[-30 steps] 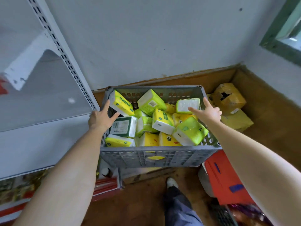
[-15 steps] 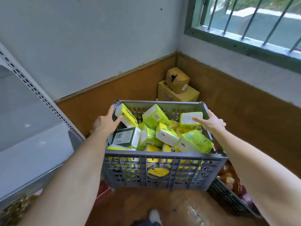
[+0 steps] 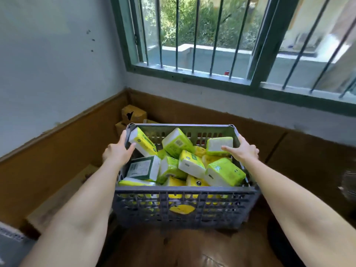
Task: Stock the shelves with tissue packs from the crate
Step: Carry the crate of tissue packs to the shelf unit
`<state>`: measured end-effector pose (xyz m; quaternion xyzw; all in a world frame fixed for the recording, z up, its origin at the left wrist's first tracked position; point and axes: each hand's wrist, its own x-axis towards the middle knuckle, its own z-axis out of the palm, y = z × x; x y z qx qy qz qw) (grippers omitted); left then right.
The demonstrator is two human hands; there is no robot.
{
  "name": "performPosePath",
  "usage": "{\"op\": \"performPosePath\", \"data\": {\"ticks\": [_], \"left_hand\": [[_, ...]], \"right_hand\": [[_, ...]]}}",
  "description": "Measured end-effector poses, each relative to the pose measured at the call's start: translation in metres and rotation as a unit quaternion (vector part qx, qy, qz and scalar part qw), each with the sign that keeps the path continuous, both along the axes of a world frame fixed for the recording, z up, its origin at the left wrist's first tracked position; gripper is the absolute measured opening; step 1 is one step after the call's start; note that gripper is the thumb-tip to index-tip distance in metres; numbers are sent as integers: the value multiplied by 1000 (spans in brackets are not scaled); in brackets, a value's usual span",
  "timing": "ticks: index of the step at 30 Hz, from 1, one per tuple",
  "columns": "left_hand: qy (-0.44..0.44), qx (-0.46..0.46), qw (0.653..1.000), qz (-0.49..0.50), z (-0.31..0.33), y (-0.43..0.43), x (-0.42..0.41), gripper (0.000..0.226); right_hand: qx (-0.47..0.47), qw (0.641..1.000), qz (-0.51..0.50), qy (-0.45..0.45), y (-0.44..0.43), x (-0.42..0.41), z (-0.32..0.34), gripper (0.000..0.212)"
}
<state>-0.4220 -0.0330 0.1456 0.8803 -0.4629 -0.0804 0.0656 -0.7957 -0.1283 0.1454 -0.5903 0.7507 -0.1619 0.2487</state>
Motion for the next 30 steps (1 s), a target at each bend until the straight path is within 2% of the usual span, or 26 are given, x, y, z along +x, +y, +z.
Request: {"op": "performPosePath", "data": {"ticks": [8,14,22,30], "left_hand": [[16,-11,990,-138,1,-73,-71,68],[16,4,957,-288,-3,-116,-137,71],[20,1,877,-480,-9,-120,-223,74],[35,42,777,-627,-25,-56,-311,74]], "right_hand": [[10,988,-153,-12,48,-88,-7,93],[21,953,-302,-28,124,-131,-17,96],[7,878,-478,-25,253,-134,-24,96],[23,796,-604,-30,399,-103,-24,93]]}}
